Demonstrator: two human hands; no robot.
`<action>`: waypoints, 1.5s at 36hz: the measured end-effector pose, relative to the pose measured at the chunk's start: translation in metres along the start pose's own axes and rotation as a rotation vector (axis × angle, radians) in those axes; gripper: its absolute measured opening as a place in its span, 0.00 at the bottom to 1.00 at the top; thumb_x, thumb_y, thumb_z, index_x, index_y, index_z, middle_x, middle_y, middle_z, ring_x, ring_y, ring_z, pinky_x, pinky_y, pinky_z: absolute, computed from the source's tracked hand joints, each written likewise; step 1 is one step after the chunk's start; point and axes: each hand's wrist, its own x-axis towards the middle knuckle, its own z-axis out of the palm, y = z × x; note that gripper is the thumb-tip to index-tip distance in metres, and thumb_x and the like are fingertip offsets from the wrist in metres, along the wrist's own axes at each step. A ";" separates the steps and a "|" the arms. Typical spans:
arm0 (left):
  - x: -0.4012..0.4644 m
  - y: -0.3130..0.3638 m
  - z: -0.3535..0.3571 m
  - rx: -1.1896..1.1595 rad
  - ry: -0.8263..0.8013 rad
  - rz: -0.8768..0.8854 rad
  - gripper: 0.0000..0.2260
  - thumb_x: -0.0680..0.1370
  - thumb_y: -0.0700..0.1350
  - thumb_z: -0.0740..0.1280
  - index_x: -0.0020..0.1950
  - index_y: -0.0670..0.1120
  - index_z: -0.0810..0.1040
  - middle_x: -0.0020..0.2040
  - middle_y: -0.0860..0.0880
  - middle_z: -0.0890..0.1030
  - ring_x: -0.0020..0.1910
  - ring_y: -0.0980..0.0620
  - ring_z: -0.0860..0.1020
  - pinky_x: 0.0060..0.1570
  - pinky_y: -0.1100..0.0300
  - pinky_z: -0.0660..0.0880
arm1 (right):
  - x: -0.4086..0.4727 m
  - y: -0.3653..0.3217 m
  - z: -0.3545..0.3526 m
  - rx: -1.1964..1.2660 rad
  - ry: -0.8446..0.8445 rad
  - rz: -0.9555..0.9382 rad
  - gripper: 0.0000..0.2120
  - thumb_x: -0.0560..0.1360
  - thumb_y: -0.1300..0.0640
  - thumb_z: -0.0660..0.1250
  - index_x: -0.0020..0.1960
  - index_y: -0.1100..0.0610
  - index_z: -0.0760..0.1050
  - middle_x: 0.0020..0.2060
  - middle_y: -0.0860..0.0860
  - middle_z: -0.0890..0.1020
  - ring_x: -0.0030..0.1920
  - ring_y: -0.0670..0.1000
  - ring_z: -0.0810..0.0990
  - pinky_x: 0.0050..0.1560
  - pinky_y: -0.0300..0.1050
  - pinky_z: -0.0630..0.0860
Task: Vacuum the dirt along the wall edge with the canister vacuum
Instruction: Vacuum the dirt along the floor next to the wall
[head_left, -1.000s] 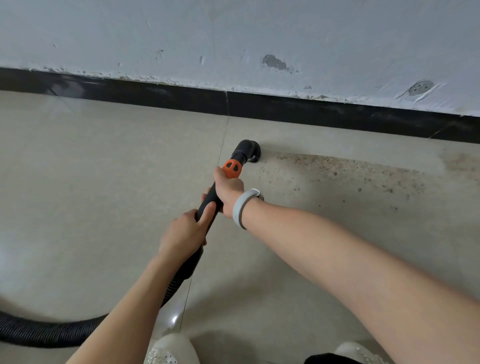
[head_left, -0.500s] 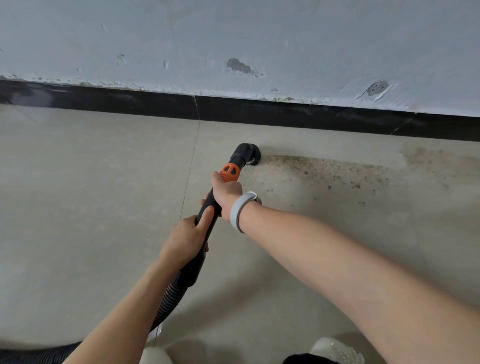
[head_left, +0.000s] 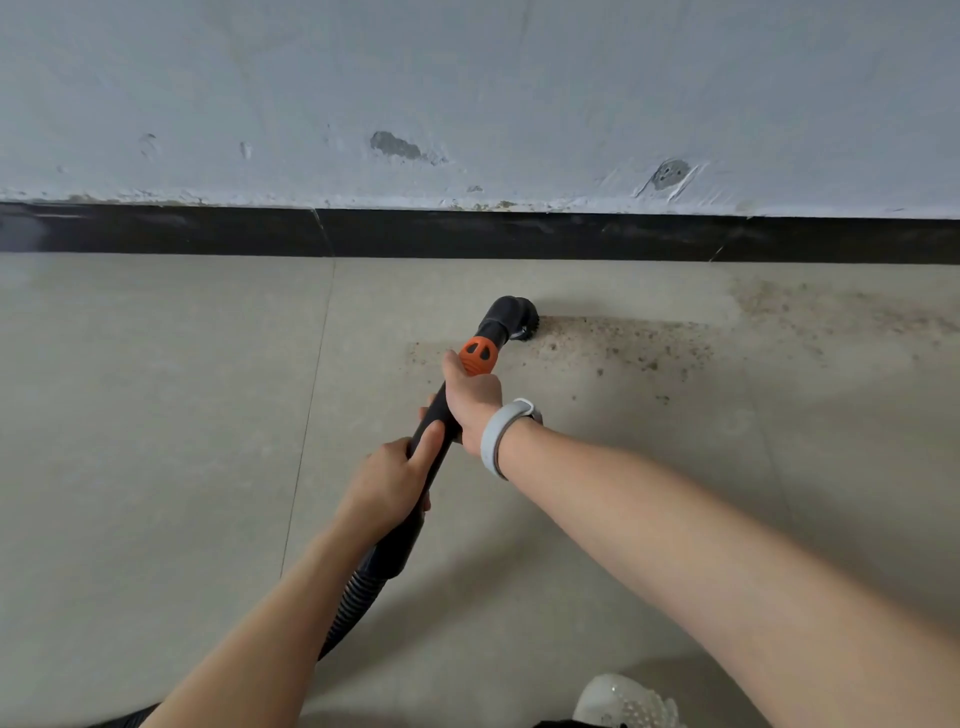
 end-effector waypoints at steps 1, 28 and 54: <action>0.001 0.003 0.003 0.000 -0.006 0.004 0.28 0.80 0.63 0.50 0.39 0.43 0.75 0.25 0.51 0.81 0.25 0.55 0.79 0.32 0.61 0.70 | 0.002 0.000 -0.004 0.012 0.003 -0.002 0.31 0.76 0.39 0.61 0.68 0.61 0.67 0.60 0.59 0.79 0.59 0.61 0.78 0.64 0.57 0.73; 0.027 0.072 0.051 0.087 -0.160 0.115 0.27 0.80 0.64 0.51 0.42 0.43 0.75 0.28 0.48 0.82 0.31 0.50 0.82 0.46 0.54 0.79 | 0.050 -0.027 -0.114 0.469 0.152 0.048 0.18 0.79 0.50 0.61 0.63 0.60 0.66 0.40 0.57 0.75 0.24 0.53 0.75 0.30 0.45 0.78; 0.049 0.167 0.134 0.249 -0.330 0.264 0.25 0.79 0.67 0.49 0.40 0.48 0.71 0.34 0.48 0.83 0.37 0.49 0.81 0.48 0.54 0.77 | 0.073 -0.031 -0.249 0.576 0.344 0.040 0.18 0.80 0.49 0.59 0.62 0.63 0.68 0.33 0.58 0.76 0.17 0.52 0.74 0.34 0.47 0.81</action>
